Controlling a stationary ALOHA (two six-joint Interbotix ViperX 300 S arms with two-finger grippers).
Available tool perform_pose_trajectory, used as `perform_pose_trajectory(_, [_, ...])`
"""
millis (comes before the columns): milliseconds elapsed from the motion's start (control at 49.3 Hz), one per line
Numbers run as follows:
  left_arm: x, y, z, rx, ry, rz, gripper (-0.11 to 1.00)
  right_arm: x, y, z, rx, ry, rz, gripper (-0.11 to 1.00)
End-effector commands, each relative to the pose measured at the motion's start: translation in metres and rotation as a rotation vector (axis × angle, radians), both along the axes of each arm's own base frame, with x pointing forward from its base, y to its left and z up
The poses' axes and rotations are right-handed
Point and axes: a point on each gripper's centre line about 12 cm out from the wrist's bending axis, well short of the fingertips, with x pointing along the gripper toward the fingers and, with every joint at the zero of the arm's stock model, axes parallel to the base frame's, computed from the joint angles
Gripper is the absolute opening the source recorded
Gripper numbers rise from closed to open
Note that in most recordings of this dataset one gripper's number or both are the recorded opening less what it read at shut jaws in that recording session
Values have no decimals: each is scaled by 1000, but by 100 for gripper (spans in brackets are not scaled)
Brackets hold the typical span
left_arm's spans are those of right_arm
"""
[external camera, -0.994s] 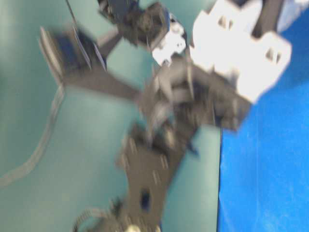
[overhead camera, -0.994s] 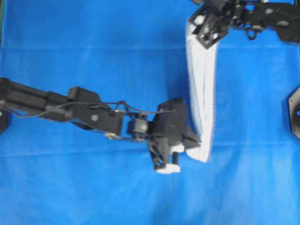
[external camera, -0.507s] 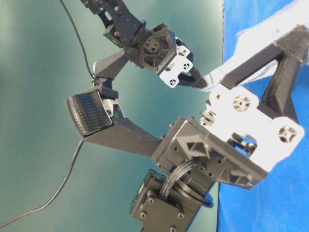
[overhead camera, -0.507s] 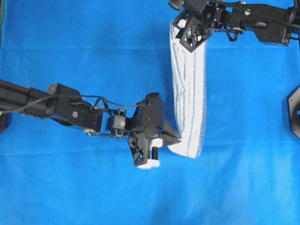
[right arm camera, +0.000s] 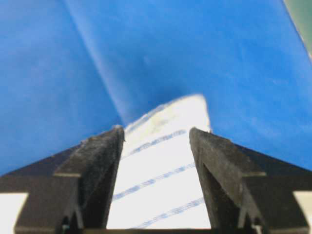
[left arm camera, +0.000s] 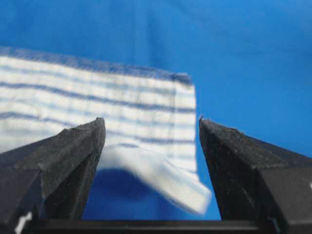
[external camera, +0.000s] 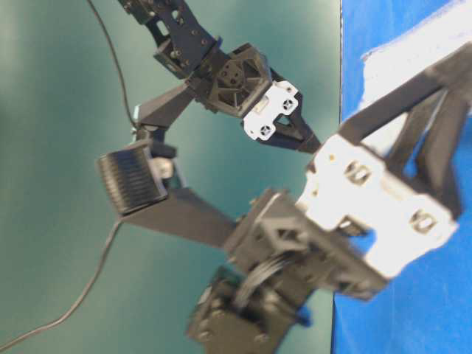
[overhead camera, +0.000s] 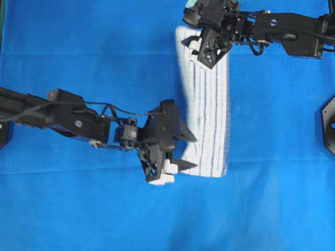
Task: Fold the blue towel.
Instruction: 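Lower the strip, open both grippers and withdraw them sideways, then grasp the far end corners of the vertical strip with both grippers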
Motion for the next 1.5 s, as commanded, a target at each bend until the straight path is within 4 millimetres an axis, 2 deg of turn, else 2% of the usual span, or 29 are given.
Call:
perform_pose_trajectory(0, [-8, 10, 34, 4, -34, 14, 69, -5, 3, 31, -31, -63, 2, 61])
perform_pose_trajectory(183, [-32, 26, 61, 14, -43, 39, 69, -27, 19, 58, -54, -123, 19, 57])
perform_pose_trajectory(304, [-53, 42, 75, 50, -68, 59, 69, -49, 32, 67, -63, -155, 31, 57])
perform_pose_trajectory(548, [-94, 71, 85, 99, -123, 122, 69, -101, 70, 80, -78, -306, 96, 57])
perform_pose_trajectory(690, [-116, 86, 84, 109, -153, 170, 69, -124, 90, 81, -77, -369, 141, 57])
perform_pose_trajectory(872, [-138, 95, 85, 113, -188, 206, 69, -143, 100, 63, -36, -374, 138, 57])
perform_pose_trajectory(1014, [-142, 97, 84, 115, -192, 216, 69, -145, 100, 57, -26, -358, 134, 57])
perform_pose_trajectory(1278, [-137, 102, 81, 115, -179, 228, 69, -140, 100, 52, -23, -345, 140, 57])
perform_pose_trajectory(1379, [-130, 108, 81, 116, -175, 241, 69, -139, 97, 51, -21, -338, 133, 57])
perform_pose_trajectory(1481, [-116, 122, 78, 123, -165, 275, 69, -138, 84, 46, -22, -317, 83, 57])
